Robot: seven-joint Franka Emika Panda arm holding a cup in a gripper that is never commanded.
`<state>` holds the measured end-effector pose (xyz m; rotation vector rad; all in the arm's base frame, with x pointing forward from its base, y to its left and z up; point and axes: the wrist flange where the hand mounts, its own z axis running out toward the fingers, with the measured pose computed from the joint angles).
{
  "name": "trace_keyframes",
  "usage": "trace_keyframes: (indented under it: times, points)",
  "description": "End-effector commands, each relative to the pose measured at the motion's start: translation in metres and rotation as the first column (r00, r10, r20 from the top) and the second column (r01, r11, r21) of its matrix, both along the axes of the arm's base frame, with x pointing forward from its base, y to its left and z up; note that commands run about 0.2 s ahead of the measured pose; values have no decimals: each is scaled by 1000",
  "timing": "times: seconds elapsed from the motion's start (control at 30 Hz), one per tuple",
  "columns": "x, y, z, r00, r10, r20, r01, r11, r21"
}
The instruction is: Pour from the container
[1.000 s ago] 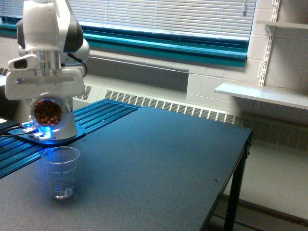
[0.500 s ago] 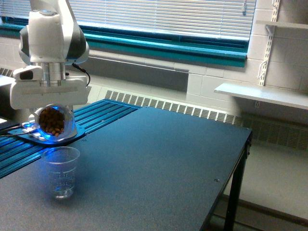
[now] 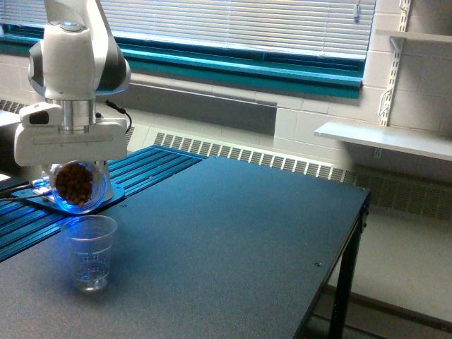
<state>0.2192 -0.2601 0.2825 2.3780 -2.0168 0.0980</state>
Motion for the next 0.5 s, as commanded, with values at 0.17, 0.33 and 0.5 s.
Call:
trace_keyframes:
  times: [0.17, 0.33, 0.5]
  points:
    - [14, 3, -2, 999, 34, -27, -34, 999, 3]
    - [21, 8, -7, 997, 58, -50, -57, 998, 12]
    - [26, 14, -12, 994, 76, -72, -75, 997, 24]
